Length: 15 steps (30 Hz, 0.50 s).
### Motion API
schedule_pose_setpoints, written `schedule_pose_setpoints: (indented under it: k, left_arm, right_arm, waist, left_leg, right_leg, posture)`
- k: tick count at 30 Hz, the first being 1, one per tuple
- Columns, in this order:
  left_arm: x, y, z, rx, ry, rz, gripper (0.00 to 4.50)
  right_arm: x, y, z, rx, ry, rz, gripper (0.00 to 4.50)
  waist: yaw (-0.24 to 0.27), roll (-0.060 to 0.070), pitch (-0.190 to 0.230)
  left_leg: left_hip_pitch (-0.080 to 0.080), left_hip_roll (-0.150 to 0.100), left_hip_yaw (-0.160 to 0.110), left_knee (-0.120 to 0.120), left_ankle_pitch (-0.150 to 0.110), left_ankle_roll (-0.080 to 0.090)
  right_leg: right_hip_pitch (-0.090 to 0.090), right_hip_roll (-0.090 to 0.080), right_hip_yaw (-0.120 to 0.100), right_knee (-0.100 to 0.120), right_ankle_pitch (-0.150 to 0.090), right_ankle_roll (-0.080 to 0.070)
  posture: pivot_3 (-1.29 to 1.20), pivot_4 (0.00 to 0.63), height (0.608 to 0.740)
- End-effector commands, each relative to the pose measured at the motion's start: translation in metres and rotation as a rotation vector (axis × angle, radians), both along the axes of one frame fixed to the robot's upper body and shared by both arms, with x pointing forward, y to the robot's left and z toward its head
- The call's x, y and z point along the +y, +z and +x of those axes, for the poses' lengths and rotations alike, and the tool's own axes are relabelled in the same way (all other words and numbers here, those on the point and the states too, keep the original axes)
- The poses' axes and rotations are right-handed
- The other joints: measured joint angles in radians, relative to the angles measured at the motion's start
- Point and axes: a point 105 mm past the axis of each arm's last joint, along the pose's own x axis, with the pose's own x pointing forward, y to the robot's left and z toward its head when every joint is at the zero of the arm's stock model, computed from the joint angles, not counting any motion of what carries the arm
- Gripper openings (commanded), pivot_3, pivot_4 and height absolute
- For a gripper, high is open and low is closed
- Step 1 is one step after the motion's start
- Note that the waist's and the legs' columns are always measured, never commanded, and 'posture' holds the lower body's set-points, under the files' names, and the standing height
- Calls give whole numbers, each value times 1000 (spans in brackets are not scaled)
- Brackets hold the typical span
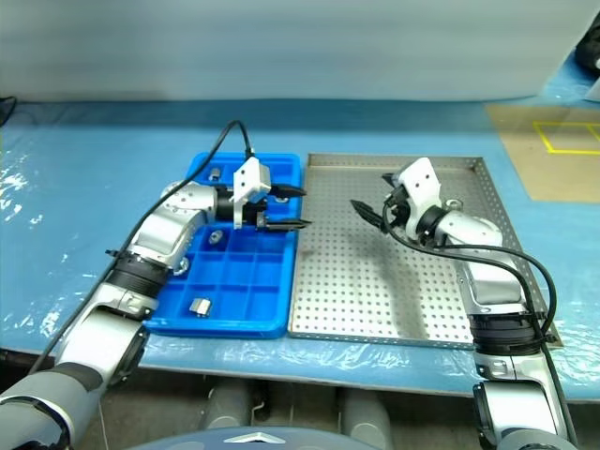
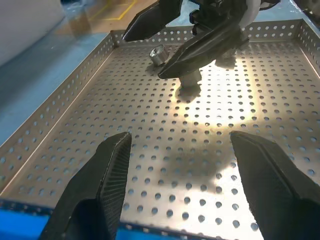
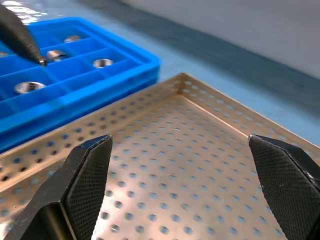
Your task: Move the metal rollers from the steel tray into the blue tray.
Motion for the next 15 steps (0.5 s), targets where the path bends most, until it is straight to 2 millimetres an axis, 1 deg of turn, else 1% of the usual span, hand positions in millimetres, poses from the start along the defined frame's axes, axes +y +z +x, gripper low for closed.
schedule_pose_setpoints:
  k: [1, 4, 9, 15]
  left_arm:
    - [-4, 7, -4, -38, -50, 2, 3329]
    - [-5, 5, -5, -34, -61, 6, 3329]
    - [-7, 5, -6, -33, -64, -1, 3329]
    - [-4, 1, -8, -28, -57, 1, 3329]
  right_arm:
    - [-19, 0, -4, -29, -70, -6, 4500]
    - [-30, -11, -5, 2, -110, -4, 4500]
    - [-44, -40, -2, 52, -170, -13, 4500]
    - [-53, -51, 7, 60, -207, -28, 4500]
  waist:
    - [-6, 0, 0]
    - [-12, 0, 0]
    - [-11, 0, 0]
    - [-12, 0, 0]
  left_leg:
    - [0, 1, 0, 0, 0, 0]
    - [1, 2, 0, 1, 0, 0]
    - [2, 5, 1, 2, -2, -2]
    - [2, 5, 2, 2, -1, -1]
  right_leg:
    - [0, 1, 0, 0, 0, 0]
    - [0, 3, 2, 0, 0, 0]
    - [1, 3, 3, 0, 1, -1]
    - [1, 3, 3, 0, 1, -1]
  posture:
    - [-309, 150, 740]
    - [-310, 150, 740]
    - [-299, 150, 740]
    - [-282, 150, 740]
